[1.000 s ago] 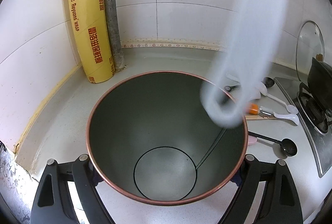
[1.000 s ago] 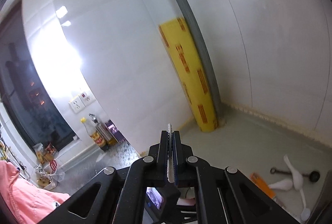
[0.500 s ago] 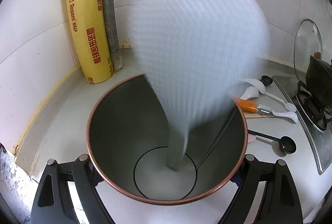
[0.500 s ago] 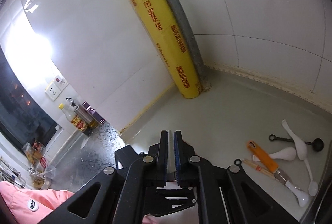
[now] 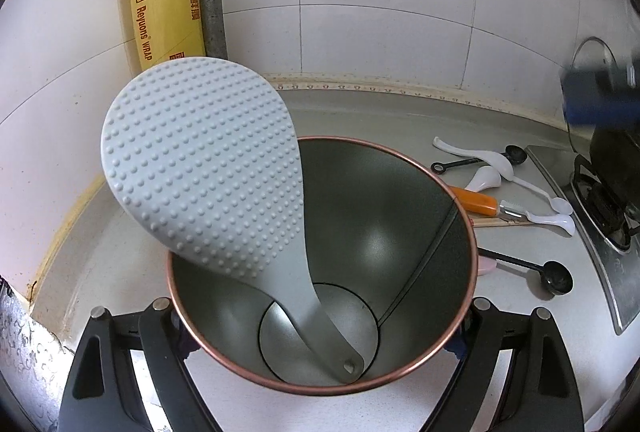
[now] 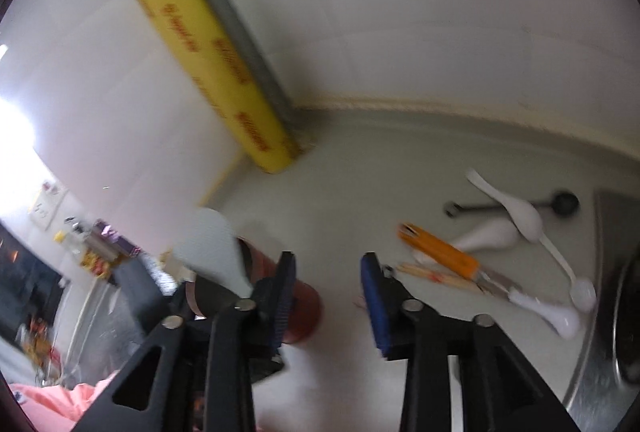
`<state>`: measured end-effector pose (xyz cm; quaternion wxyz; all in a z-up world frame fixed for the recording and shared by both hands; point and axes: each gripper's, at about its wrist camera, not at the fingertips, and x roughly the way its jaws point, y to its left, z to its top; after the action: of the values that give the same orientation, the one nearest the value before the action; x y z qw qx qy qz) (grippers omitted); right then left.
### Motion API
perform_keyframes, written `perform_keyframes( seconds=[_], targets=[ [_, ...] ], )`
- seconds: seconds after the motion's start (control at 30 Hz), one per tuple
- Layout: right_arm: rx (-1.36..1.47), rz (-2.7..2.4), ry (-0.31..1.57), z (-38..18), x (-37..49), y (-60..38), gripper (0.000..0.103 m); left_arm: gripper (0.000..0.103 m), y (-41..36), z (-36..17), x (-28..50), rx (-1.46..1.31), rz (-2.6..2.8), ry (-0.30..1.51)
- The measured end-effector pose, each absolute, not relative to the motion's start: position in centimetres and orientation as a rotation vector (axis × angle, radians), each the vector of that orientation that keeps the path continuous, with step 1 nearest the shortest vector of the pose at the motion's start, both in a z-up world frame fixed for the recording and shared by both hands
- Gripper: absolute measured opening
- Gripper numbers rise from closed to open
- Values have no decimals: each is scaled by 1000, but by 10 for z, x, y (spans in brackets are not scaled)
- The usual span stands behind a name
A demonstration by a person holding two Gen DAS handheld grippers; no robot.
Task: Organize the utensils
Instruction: 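Open the right gripper and move it back toward the black ladle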
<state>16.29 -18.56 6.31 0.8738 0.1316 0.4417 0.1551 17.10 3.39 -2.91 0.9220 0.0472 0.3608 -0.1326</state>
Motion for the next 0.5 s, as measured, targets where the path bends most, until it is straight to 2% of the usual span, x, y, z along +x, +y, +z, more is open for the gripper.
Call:
perform_keyframes(
  seconds=[0.13,0.37,0.5],
  targets=[
    [345,267,959,36,155,-205,58,91,35,-29,171,96,-271,742],
    [410,150,1008,-2,136,-233,74,91,35,-27,169,93,-262,745],
    [439,95,1012,-10,128,-247,89,91,34,-27,169,90,-257,746]
  ],
)
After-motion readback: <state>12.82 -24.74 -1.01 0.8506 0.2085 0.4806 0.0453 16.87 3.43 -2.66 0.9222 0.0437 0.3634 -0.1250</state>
